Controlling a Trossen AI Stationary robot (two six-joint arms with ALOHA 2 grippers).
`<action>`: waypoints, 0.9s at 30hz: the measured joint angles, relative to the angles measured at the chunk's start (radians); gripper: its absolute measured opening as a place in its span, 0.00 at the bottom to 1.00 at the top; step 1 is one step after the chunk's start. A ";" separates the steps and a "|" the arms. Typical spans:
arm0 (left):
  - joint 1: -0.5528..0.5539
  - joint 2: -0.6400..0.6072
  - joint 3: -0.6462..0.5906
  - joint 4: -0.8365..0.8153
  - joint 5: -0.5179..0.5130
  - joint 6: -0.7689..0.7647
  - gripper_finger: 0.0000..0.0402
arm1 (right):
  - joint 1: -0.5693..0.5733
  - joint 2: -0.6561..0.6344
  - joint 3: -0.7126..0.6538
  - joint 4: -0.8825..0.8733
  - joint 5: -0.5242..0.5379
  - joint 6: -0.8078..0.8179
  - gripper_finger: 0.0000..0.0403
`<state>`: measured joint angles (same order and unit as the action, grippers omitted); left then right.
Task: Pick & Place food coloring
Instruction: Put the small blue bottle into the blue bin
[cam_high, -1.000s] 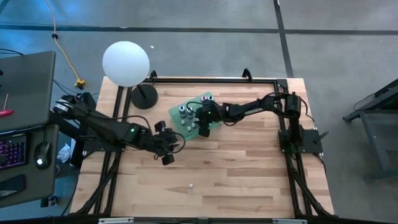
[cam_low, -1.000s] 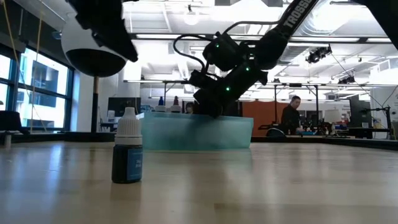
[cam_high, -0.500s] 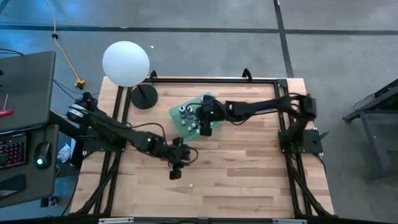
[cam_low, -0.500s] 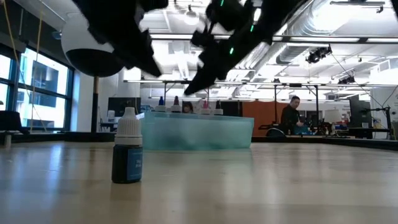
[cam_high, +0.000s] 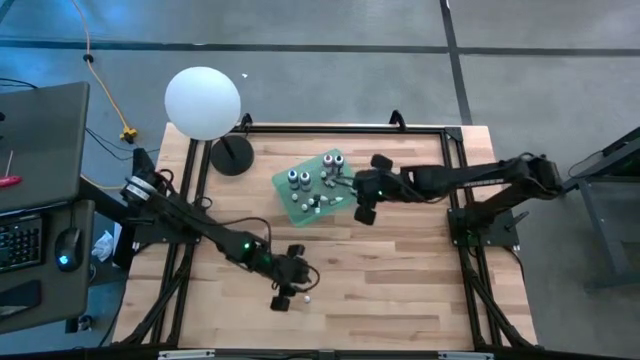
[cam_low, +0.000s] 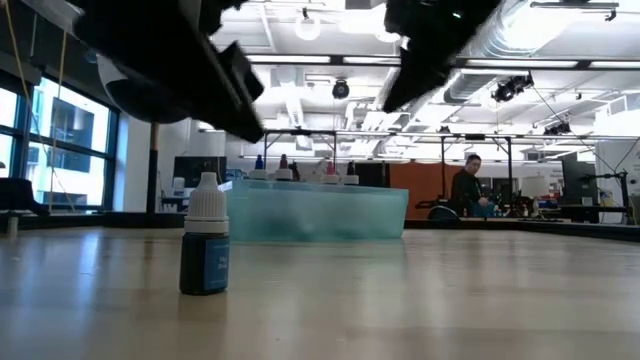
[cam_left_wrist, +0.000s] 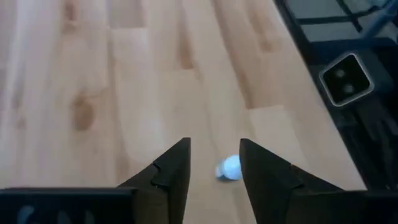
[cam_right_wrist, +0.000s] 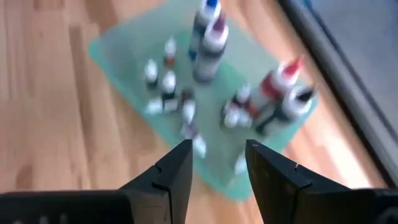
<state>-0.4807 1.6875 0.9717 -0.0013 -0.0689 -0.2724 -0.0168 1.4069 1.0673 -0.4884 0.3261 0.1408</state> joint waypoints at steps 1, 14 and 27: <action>-0.010 0.004 0.000 0.001 -0.001 0.004 0.34 | 0.010 -0.005 -0.027 0.013 0.000 0.015 0.35; -0.083 0.142 -0.004 0.129 -0.044 -0.001 0.40 | 0.151 -0.026 -0.341 0.408 -0.005 0.099 0.35; -0.083 0.172 -0.002 0.164 -0.129 0.032 0.17 | 0.194 -0.028 -0.463 0.584 -0.011 0.147 0.35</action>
<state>-0.5636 1.8595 0.9695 0.1631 -0.1980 -0.2401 0.1776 1.3788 0.6042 0.0953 0.3151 0.2877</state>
